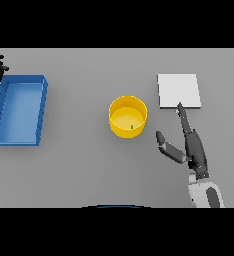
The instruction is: Pick up the red beaker and tilt it to pour out 1 green nut into yellow bowl. Pick up the yellow bowl and place it on the metallic measuring scale.
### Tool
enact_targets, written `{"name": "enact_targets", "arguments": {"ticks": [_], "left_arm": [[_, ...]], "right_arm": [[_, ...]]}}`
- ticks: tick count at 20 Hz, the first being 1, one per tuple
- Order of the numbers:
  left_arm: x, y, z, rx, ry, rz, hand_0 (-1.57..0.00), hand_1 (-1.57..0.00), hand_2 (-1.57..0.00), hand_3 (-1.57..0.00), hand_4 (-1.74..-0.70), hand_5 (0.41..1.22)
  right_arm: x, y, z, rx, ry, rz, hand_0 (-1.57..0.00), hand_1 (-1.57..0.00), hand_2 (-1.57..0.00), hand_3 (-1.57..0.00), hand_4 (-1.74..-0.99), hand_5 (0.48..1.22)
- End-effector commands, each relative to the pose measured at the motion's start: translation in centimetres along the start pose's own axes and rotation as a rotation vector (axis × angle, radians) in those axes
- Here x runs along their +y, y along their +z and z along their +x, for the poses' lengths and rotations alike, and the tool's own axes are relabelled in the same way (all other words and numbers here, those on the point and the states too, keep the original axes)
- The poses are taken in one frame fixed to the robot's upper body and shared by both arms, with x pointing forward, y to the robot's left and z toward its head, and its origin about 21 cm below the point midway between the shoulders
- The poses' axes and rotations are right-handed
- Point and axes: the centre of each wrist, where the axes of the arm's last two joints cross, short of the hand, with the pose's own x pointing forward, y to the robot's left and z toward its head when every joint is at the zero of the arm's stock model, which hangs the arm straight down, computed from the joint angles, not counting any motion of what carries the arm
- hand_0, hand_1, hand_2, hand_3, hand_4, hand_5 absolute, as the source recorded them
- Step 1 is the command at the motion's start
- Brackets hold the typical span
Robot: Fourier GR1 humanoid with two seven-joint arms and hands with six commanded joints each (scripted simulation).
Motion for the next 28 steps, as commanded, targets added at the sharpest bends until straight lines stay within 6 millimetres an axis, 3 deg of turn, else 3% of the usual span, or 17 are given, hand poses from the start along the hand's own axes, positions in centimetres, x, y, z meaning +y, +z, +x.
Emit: {"name": "enact_targets", "arguments": {"ticks": [1, 3, 6, 10, 11, 14, 16, 18, 20, 23, 28], "left_arm": [[-0.4, 0.6, -0.3, -0.003, 0.016, 0.0, -1.57, -1.57, -1.57, -1.48, -1.74, 1.221], [-1.1, 1.0, -1.2, 0.014, 0.052, -0.008, -1.57, -1.57, -1.57, -1.51, -1.74, 1.221], [-1.7, 2.2, -2.0, 0.05, 0.085, -0.018, -1.57, -1.57, -1.57, -1.54, -1.74, 1.151], [-2.4, 3.4, -3.0, 0.058, 0.049, -0.024, -1.57, -1.57, -1.57, -1.56, -1.71, 0.991], [-2.6, 3.6, -3.2, 0.062, 0.03, -0.033, -1.57, -1.57, -1.57, -1.56, -1.65, 0.941], [-2.1, 4.1, -3.4, 0.061, -0.017, -0.041, -1.57, -1.54, -1.5, -1.47, -1.28, 0.81], [-1.7, 4.4, -3.7, 0.042, -0.034, -0.071, -1.39, -1.22, -1.21, -1.14, -1.07, 0.749], [-1.8, 4.5, -4.0, 0.058, -0.039, -0.09, -0.97, -0.8, -0.82, -0.77, -0.96, 0.696], [-2.1, 4.7, -4.6, 0.062, -0.085, -0.127, -0.62, -0.51, -0.52, -0.49, -0.89, 0.666], [-2.7, 4.2, -4.7, 0.04, -0.142, -0.155, -0.32, -0.26, -0.27, -0.25, -0.82, 0.657], [-2.7, 3.8, -4.7, -0.002, -0.125, -0.135, -0.1, -0.08, -0.09, -0.08, -0.78, 0.651]], "right_arm": [[0.2, 0.4, -0.1, -0.01, -0.013, 0.005, 0.0, 0.0, 0.0, 0.0, -1.014, 0.648], [0.3, 0.0, 0.0, 0.003, -0.02, 0.0, 0.0, 0.0, 0.0, 0.0, -1.004, 0.648], [0.4, 0.3, -0.1, -0.023, -0.027, -0.003, 0.0, 0.0, 0.0, 0.0, -1.012, 0.65], [0.3, 0.3, 0.2, -0.01, -0.011, -0.003, 0.0, 0.0, 0.0, 0.0, -1.017, 0.638], [0.5, 0.5, 0.1, -0.01, -0.008, -0.007, 0.0, 0.0, 0.0, 0.0, -1.021, 0.636], [0.0, -0.1, 0.2, -0.008, -0.01, -0.02, 0.0, 0.0, 0.0, 0.0, -1.012, 0.634], [0.2, -0.1, 0.2, -0.012, -0.021, -0.016, 0.0, 0.0, 0.0, 0.0, -1.007, 0.635], [0.3, 0.3, 0.0, -0.014, -0.023, -0.017, 0.0, 0.0, 0.0, 0.0, -1.004, 0.635], [-0.1, 0.1, -0.1, -0.005, -0.018, -0.014, 0.0, 0.0, 0.0, 0.0, -1.008, 0.635], [-0.1, 0.1, -0.1, -0.025, -0.015, -0.01, 0.0, 0.0, 0.0, 0.0, -1.009, 0.639], [-0.2, -0.1, 0.2, 0.018, 0.038, 0.012, 0.0, 0.0, 0.0, 0.0, -1.02, 0.64]]}}
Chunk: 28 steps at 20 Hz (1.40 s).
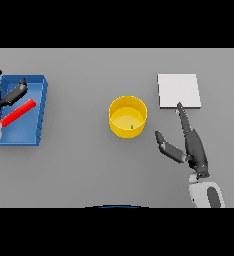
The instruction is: Pick up the red beaker and tilt it to pour out 1 green nut into yellow bowl. Pick up the yellow bowl and place it on the metallic measuring scale.
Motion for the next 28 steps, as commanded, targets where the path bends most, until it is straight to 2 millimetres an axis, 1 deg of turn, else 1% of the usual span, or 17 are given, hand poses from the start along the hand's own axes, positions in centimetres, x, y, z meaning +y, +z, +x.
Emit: {"name": "enact_targets", "arguments": {"ticks": [1, 2, 3, 4, 5, 7, 10, 13, 15, 17, 19, 20, 22, 23, 25, 26, 28], "left_arm": [[-0.2, 0.3, -0.1, -0.019, -0.004, 0.0, -0.08, -0.07, -0.07, -0.07, -0.77, 0.655], [-0.1, 0.4, 0.1, -0.027, 0.001, 0.007, -0.07, -0.05, -0.06, -0.05, -0.76, 0.657], [-0.1, 0.2, 0.3, -0.027, 0.003, 0.005, -0.05, -0.04, -0.04, -0.04, -0.76, 0.659], [-0.1, 0.3, 0.3, -0.029, 0.007, 0.002, -0.04, -0.03, -0.03, -0.03, -0.75, 0.661], [-0.3, 0.3, 0.4, -0.033, 0.011, -0.002, -0.03, -0.03, -0.03, -0.03, -0.75, 0.662], [-0.2, 0.5, 0.6, -0.053, 0.008, -0.001, -0.02, -0.02, -0.02, -0.02, -0.74, 0.668], [-0.3, 0.4, 0.5, -0.04, -0.002, 0.008, -0.01, -0.01, -0.01, -0.01, -0.73, 0.68], [-0.1, 0.6, 0.2, -0.042, -0.002, 0.0, 0.0, 0.0, 0.0, 0.0, -0.74, 0.693], [0.1, 0.6, 0.2, -0.033, -0.007, 0.0, 0.0, 0.0, 0.0, 0.0, -0.74, 0.699], [-0.2, 0.6, 0.1, -0.031, -0.009, -0.003, 0.0, 0.0, 0.0, 0.0, -0.74, 0.702], [0.2, 0.4, 0.5, -0.029, -0.009, 0.002, 0.0, 0.0, 0.0, 0.0, -0.74, 0.704], [0.5, 0.2, 0.3, -0.025, -0.009, 0.004, 0.0, 0.0, 0.0, 0.0, -0.75, 0.706], [0.7, 0.1, 0.1, -0.032, -0.007, 0.007, 0.0, 0.0, 0.0, 0.0, -0.75, 0.704], [0.4, 0.3, -0.1, -0.025, -0.007, -0.001, 0.0, 0.0, 0.0, 0.0, -0.75, 0.701], [0.2, 0.6, 0.4, -0.041, -0.012, -0.003, 0.0, 0.0, 0.0, 0.0, -0.74, 0.698], [-0.2, 0.6, 0.4, -0.043, -0.015, -0.008, 0.0, 0.0, 0.0, 0.0, -0.74, 0.698], [0.3, 0.5, 0.1, -0.037, -0.014, 0.003, 0.0, 0.0, 0.0, 0.0, -0.74, 0.699]], "right_arm": [[-0.5, -0.3, 0.2, -0.035, 0.015, 0.049, 0.0, 0.0, 0.0, 0.0, -1.014, 0.666], [-0.6, -1.0, 0.6, -0.039, 0.043, 0.106, 0.0, 0.0, 0.0, 0.0, -1.005, 0.669], [-1.3, -2.0, 1.1, -0.045, 0.13, 0.16, 0.0, 0.0, 0.0, 0.0, -1.022, 0.674], [-1.8, -2.8, 1.2, -0.056, 0.21, 0.224, 0.0, 0.0, 0.0, 0.0, -1.044, 0.679], [-2.2, -3.8, 1.9, -0.072, 0.285, 0.279, 0.0, 0.0, 0.0, 0.0, -1.071, 0.678], [-2.0, -5.2, 3.1, -0.127, 0.418, 0.376, 0.0, 0.0, 0.0, 0.0, -1.122, 0.674], [-1.5, -7.3, 4.0, -0.164, 0.595, 0.519, 0.0, 0.0, 0.0, 0.0, -1.192, 0.677], [-1.3, -8.7, 4.6, -0.25, 0.737, 0.64, 0.0, 0.0, 0.0, 0.0, -1.217, 0.676], [-0.9, -9.5, 4.7, -0.278, 0.849, 0.722, 0.0, 0.0, 0.0, 0.0, -1.226, 0.692], [-0.1, -10.6, 5.6, -0.305, 0.942, 0.783, 0.0, 0.0, 0.0, 0.0, -1.223, 0.703], [0.3, -11.5, 5.7, -0.312, 1.0, 0.842, 0.0, 0.0, 0.0, 0.0, -1.215, 0.711], [1.3, -11.6, 5.5, -0.317, 1.011, 0.876, 0.0, 0.0, 0.0, 0.0, -1.213, 0.714], [1.9, -11.9, 5.2, -0.298, 1.036, 0.934, 0.0, 0.0, 0.0, 0.0, -1.218, 0.72], [2.3, -12.3, 5.1, -0.289, 1.043, 0.947, 0.0, 0.0, 0.0, 0.0, -1.221, 0.722], [3.1, -12.9, 5.1, -0.286, 1.054, 0.986, 0.0, 0.0, 0.0, 0.0, -1.231, 0.725], [3.6, -13.3, 5.5, -0.297, 1.063, 0.993, 0.0, 0.0, 0.0, 0.0, -1.238, 0.727], [4.6, -13.4, 5.5, -0.294, 1.084, 1.032, 0.0, 0.0, 0.0, 0.0, -1.25, 0.733]]}}
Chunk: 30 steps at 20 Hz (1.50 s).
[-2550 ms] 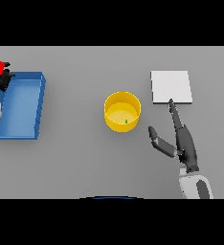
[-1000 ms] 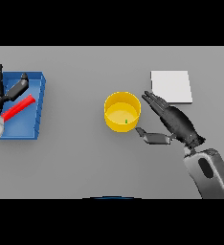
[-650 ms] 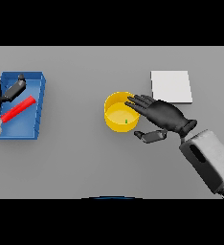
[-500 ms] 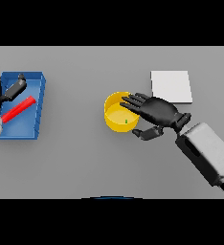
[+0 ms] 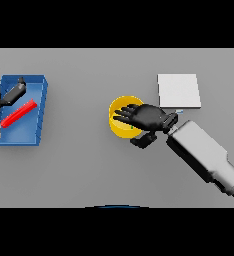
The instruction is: Pick up the red beaker and tilt it to pour out 1 green nut into yellow bowl. Pick up the yellow bowl and place it on the metallic measuring scale.
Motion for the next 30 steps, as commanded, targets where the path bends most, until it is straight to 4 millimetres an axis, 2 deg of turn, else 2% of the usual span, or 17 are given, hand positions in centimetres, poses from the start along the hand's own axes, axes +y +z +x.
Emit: {"name": "enact_targets", "arguments": {"ticks": [1, 8, 12, 14, 15, 16, 18, 20, 22, 24, 27, 30], "left_arm": [[0.1, 0.1, -0.2, -0.007, -0.002, 0.005, 0.0, 0.0, 0.0, 0.0, -0.74, 0.699], [0.8, -0.4, -0.5, 0.007, 0.012, 0.01, 0.0, 0.0, 0.0, 0.0, -0.75, 0.698], [0.7, -0.3, -0.6, 0.008, 0.011, 0.007, 0.0, 0.0, 0.0, 0.0, -0.75, 0.699], [0.5, -0.2, -0.6, 0.011, 0.014, 0.002, 0.0, 0.0, 0.0, 0.0, -0.75, 0.701], [0.2, -0.2, -0.6, 0.01, 0.006, 0.005, 0.0, 0.0, 0.0, 0.0, -0.75, 0.701], [0.4, -0.3, -0.8, 0.011, 0.006, 0.008, 0.0, 0.0, 0.0, 0.0, -0.75, 0.7], [0.7, -0.3, -0.4, 0.006, 0.008, 0.01, 0.0, 0.0, 0.0, 0.0, -0.76, 0.704], [0.6, -0.1, -0.5, 0.0, 0.007, 0.011, 0.0, 0.0, 0.0, 0.0, -0.76, 0.701], [0.9, -0.1, -0.6, -0.006, 0.001, 0.014, 0.0, 0.0, 0.0, 0.0, -0.75, 0.698], [0.5, 0.0, -0.7, -0.004, -0.006, 0.006, 0.0, 0.0, 0.0, 0.0, -0.75, 0.692], [0.7, -0.1, -0.5, 0.001, -0.017, 0.01, 0.0, 0.0, 0.0, 0.0, -0.74, 0.689], [0.6, -0.2, -0.4, 0.0, -0.015, 0.007, 0.0, 0.0, 0.0, 0.0, -0.73, 0.685]], "right_arm": [[-0.4, -0.2, -0.1, 0.001, 0.014, 0.004, 0.0, 0.0, 0.0, 0.0, -1.255, 0.733], [-0.1, -1.4, -0.6, 0.029, 0.029, 0.096, 0.0, 0.0, 0.0, 0.0, -1.27, 0.74], [0.0, -2.2, -0.4, 0.049, 0.005, 0.139, 0.0, 0.0, -0.02, -0.07, -1.289, 0.758], [0.0, -2.2, -0.3, 0.078, -0.021, 0.149, -0.03, -0.04, -0.07, -0.14, -1.302, 0.805], [-0.2, -2.0, -0.3, 0.07, -0.021, 0.157, -0.16, -0.14, -0.15, -0.18, -1.321, 0.839], [-0.3, -2.1, -0.3, 0.058, -0.019, 0.16, -0.44, -0.42, -0.38, -0.24, -1.351, 0.915], [-0.1, -1.9, -0.3, 0.033, -0.03, 0.157, -0.85, -0.84, -0.81, -0.4, -1.463, 1.025], [-0.1, -2.1, -0.1, 0.033, -0.044, 0.177, -1.11, -1.1, -1.08, -0.71, -1.557, 1.096], [-0.2, -2.0, -0.3, 0.026, -0.042, 0.186, -1.28, -1.27, -1.18, -1.01, -1.623, 1.141], [-0.3, -1.9, -0.4, 0.026, -0.048, 0.188, -1.38, -1.38, -1.23, -1.21, -1.666, 1.17], [-0.4, -1.8, -0.2, 0.031, -0.046, 0.177, -1.47, -1.47, -1.28, -1.37, -1.702, 1.195], [-0.4, -1.2, -0.3, 0.01, -0.057, 0.164, -1.52, -1.52, -1.3, -1.4, -1.721, 1.208]]}}
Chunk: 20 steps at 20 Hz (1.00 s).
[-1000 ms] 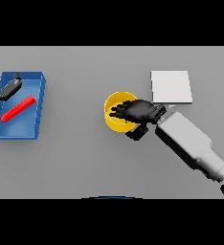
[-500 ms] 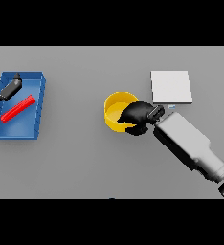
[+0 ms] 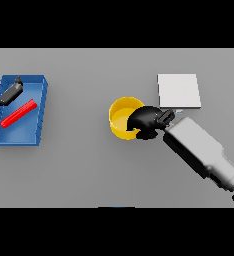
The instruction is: Pick up the red beaker and tilt it to pour out 1 green nut into yellow bowl. Pick up the yellow bowl and place it on the metallic measuring scale.
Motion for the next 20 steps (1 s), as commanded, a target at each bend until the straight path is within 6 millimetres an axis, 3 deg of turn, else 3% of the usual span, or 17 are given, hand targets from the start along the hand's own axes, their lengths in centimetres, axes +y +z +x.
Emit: {"name": "enact_targets", "arguments": {"ticks": [1, 2, 8, 12, 14, 20], "left_arm": [[0.1, 0.1, -0.3, 0.001, 0.0, 0.005, 0.0, 0.0, 0.0, 0.0, -0.73, 0.685], [0.3, -0.2, -0.2, 0.0, -0.002, 0.006, 0.0, 0.0, 0.0, 0.0, -0.73, 0.687], [0.4, -0.1, 0.1, -0.009, 0.0, 0.005, 0.0, 0.0, 0.0, 0.0, -0.73, 0.697], [0.5, -0.2, 0.4, -0.014, 0.0, 0.012, 0.0, 0.0, 0.0, 0.0, -0.74, 0.697], [0.5, 0.0, 0.2, -0.018, 0.005, 0.013, 0.0, 0.0, 0.0, 0.0, -0.75, 0.697], [0.6, 0.0, 0.0, 0.001, -0.007, 0.01, 0.0, 0.0, 0.0, 0.0, -0.74, 0.71]], "right_arm": [[-0.4, 0.3, -0.1, 0.005, 0.012, -0.008, -1.53, -1.53, -1.31, -1.4, -1.725, 1.21], [-0.2, 0.4, -0.1, 0.021, 0.017, -0.014, -1.54, -1.54, -1.33, -1.38, -1.728, 1.212], [-3.9, 3.3, -0.4, 0.065, 0.026, -0.072, -1.56, -1.56, -1.42, -1.24, -1.738, 1.219], [-4.6, 4.8, -0.6, 0.102, 0.027, -0.133, -1.57, -1.57, -1.44, -1.27, -1.74, 1.22], [-4.7, 5.0, -0.8, 0.108, 0.009, -0.15, -1.57, -1.57, -1.44, -1.38, -1.74, 1.22], [-5.4, 7.4, -4.0, 0.245, -0.024, -0.234, -1.57, -1.57, -1.52, -1.23, -1.741, 1.221]]}}
